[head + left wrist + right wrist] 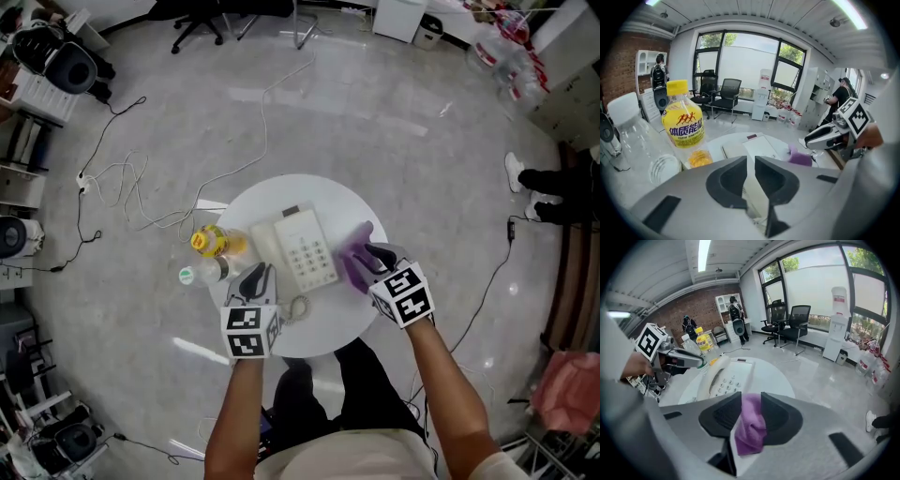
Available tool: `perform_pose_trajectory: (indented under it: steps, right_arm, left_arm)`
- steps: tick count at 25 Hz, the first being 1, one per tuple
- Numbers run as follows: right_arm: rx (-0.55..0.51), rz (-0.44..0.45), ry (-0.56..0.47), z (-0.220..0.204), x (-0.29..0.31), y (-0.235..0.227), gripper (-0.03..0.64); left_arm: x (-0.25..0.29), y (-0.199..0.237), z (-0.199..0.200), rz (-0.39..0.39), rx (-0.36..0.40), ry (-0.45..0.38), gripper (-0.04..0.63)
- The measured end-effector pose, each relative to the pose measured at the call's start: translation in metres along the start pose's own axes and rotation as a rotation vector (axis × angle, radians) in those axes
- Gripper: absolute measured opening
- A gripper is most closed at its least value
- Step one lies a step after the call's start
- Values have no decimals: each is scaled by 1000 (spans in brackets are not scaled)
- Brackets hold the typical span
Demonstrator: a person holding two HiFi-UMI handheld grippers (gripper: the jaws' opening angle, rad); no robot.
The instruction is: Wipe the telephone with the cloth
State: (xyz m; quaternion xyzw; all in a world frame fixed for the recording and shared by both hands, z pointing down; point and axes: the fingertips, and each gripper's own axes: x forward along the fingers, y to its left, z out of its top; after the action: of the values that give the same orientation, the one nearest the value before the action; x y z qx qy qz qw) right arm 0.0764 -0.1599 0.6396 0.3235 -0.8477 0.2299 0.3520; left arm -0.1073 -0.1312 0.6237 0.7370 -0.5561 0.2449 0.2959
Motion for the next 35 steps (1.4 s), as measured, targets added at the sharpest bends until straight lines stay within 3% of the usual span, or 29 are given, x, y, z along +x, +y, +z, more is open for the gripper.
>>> perform_pose_trajectory:
  steps: [4,10,16,26,32,35]
  right_arm:
    - [-8,12,38,-13,16,-1,149]
    - [-21,21,89,-26,34,-1,189]
    - [-31,21,128,-36,49,1,212]
    - [-53,13,173,-45,65,3,202]
    - [-97,-1,203,-47,69,0,154]
    - [-110,-2,207,-48,69,3,97]
  left_arm:
    - [15,7,-7,22,-12,12,41]
    - [36,12,-12,47,-35,27,203]
    - [51,13,-20,78,-38,61,307]
    - [67,15,-31,100,-18,119,321]
    - [73,15,-35,116,-9,138,319]
    - [72,14,-34,116,-13,136,319]
